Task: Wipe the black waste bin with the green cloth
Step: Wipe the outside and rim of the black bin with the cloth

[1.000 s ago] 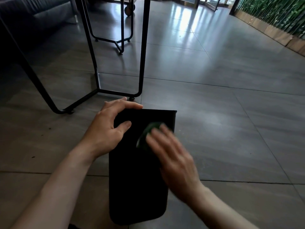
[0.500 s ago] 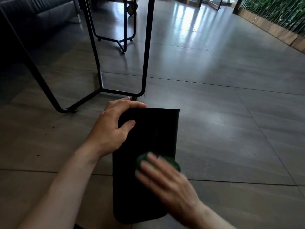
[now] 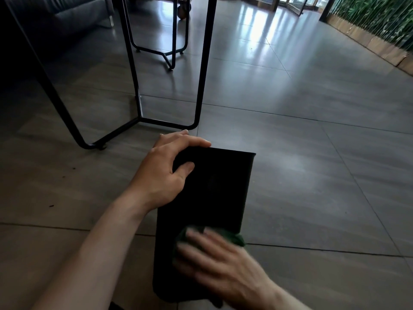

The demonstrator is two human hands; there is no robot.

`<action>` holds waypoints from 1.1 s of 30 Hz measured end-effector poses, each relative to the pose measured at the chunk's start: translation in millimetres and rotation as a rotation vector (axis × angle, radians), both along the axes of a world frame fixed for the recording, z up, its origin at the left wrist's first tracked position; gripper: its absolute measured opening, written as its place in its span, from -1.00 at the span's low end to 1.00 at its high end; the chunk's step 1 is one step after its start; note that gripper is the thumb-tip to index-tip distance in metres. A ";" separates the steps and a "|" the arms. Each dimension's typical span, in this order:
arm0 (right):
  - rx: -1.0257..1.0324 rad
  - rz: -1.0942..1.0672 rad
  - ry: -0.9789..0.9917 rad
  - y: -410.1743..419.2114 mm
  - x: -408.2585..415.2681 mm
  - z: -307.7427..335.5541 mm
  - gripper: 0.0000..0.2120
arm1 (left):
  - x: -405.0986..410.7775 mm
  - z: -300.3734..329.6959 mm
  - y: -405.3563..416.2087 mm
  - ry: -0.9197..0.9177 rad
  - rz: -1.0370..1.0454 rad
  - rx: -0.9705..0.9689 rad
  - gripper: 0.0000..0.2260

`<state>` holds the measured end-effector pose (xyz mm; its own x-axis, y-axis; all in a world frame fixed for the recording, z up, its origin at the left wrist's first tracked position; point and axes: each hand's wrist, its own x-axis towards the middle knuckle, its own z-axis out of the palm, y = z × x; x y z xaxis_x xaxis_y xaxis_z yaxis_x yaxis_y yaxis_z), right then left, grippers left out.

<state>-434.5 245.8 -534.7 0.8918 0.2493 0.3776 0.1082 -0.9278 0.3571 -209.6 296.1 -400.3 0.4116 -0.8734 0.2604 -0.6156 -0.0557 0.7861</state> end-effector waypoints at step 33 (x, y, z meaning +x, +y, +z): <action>0.496 -0.321 -0.298 -41.2 19.0 53.3 -0.58 | -6.6 -1.2 -18.1 0.082 0.009 -0.043 -0.55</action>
